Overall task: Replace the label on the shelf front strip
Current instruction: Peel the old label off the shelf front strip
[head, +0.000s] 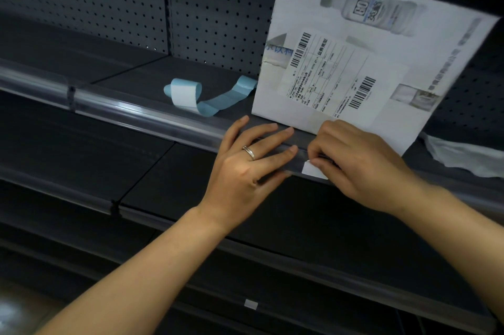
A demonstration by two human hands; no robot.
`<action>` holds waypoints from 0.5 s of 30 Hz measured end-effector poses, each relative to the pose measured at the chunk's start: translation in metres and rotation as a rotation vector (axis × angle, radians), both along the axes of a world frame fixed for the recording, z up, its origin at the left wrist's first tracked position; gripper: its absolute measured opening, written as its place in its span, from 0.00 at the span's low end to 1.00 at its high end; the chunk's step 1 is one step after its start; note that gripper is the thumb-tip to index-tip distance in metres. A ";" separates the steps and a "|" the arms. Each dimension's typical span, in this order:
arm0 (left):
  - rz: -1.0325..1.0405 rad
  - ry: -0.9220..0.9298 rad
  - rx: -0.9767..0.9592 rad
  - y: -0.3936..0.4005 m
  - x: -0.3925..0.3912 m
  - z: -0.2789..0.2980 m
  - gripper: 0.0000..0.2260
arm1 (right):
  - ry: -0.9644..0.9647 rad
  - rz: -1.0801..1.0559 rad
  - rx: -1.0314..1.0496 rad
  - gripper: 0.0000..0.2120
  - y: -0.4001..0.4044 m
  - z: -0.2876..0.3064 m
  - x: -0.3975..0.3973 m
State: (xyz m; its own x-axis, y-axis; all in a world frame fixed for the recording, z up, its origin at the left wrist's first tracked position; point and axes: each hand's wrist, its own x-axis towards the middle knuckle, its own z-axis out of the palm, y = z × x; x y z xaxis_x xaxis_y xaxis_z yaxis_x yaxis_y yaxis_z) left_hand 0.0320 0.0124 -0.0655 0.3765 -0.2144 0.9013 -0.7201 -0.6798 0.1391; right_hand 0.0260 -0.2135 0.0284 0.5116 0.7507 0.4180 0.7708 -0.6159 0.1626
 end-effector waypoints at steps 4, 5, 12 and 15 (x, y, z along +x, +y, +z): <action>0.001 -0.003 0.009 0.001 -0.001 0.000 0.17 | -0.007 -0.022 -0.028 0.06 0.000 0.000 -0.001; 0.002 -0.003 0.012 0.001 -0.001 0.000 0.17 | -0.007 -0.026 -0.029 0.07 0.000 0.001 -0.001; -0.004 -0.021 0.019 0.001 0.000 0.000 0.15 | 0.021 -0.020 -0.019 0.08 0.000 0.002 -0.002; 0.003 -0.025 0.016 0.000 -0.001 0.000 0.16 | 0.021 -0.002 -0.007 0.08 -0.001 0.002 -0.002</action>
State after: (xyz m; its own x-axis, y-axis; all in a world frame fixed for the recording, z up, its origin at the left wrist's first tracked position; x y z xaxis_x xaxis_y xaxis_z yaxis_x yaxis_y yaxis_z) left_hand 0.0315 0.0126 -0.0655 0.3541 -0.2278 0.9070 -0.7214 -0.6838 0.1099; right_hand 0.0245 -0.2143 0.0307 0.5213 0.7528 0.4020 0.7731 -0.6161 0.1512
